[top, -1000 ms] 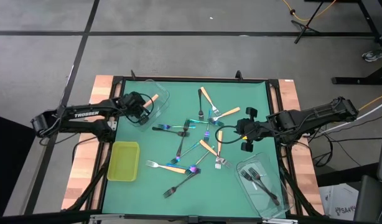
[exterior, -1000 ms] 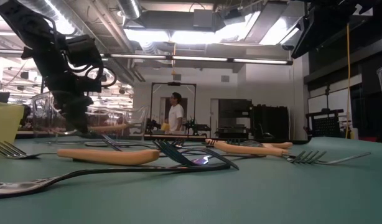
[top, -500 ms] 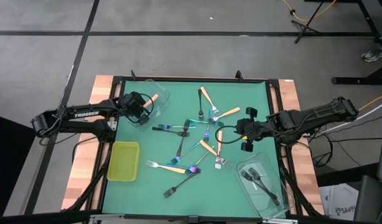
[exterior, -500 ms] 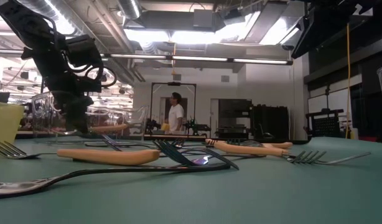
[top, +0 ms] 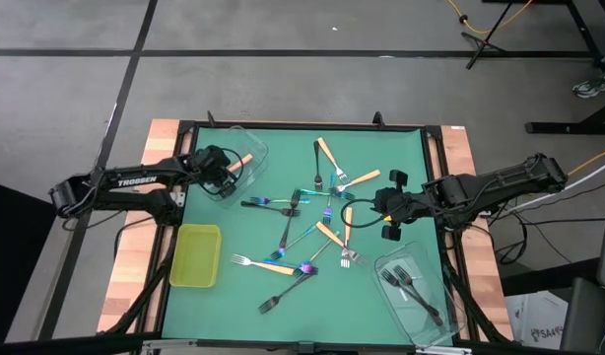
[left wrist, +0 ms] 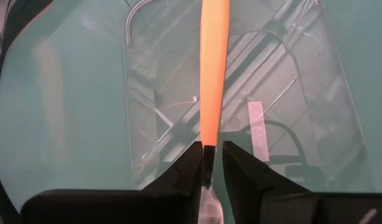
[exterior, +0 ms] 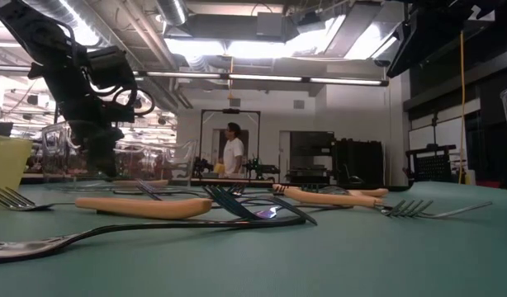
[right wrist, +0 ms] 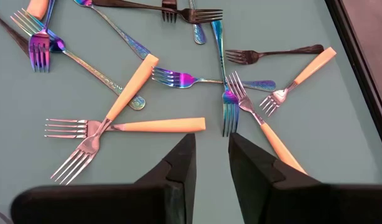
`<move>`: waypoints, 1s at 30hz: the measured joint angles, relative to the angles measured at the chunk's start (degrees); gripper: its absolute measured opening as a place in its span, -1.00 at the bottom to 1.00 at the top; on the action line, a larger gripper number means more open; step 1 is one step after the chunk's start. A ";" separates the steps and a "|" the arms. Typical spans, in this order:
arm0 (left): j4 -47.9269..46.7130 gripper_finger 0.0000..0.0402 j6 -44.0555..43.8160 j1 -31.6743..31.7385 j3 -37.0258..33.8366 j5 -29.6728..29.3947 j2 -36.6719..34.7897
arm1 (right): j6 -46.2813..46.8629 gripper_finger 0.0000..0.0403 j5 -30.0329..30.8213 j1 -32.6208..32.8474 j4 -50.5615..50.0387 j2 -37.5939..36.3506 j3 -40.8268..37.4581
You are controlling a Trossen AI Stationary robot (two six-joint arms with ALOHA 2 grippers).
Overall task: Sort silverware by color (type)
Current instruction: Put the orange fork in the top transparent bin
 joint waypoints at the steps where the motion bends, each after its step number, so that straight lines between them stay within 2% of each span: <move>1: -0.01 -0.70 0.00 0.00 0.00 0.00 -0.01 | 0.00 -0.58 0.00 0.01 0.00 0.00 -0.01; 13: 0.59 -0.63 0.00 0.00 0.95 -0.17 -0.21 | 0.00 -0.58 0.00 -0.01 0.00 0.00 -0.01; 20: 0.22 -0.62 3.21 0.00 7.30 -0.36 -0.21 | 0.00 -0.58 -0.03 0.01 0.00 0.00 0.01; 30: 0.18 -0.62 2.97 -1.51 18.08 0.33 -0.21 | 0.00 -0.58 -0.02 0.01 0.00 0.00 -0.01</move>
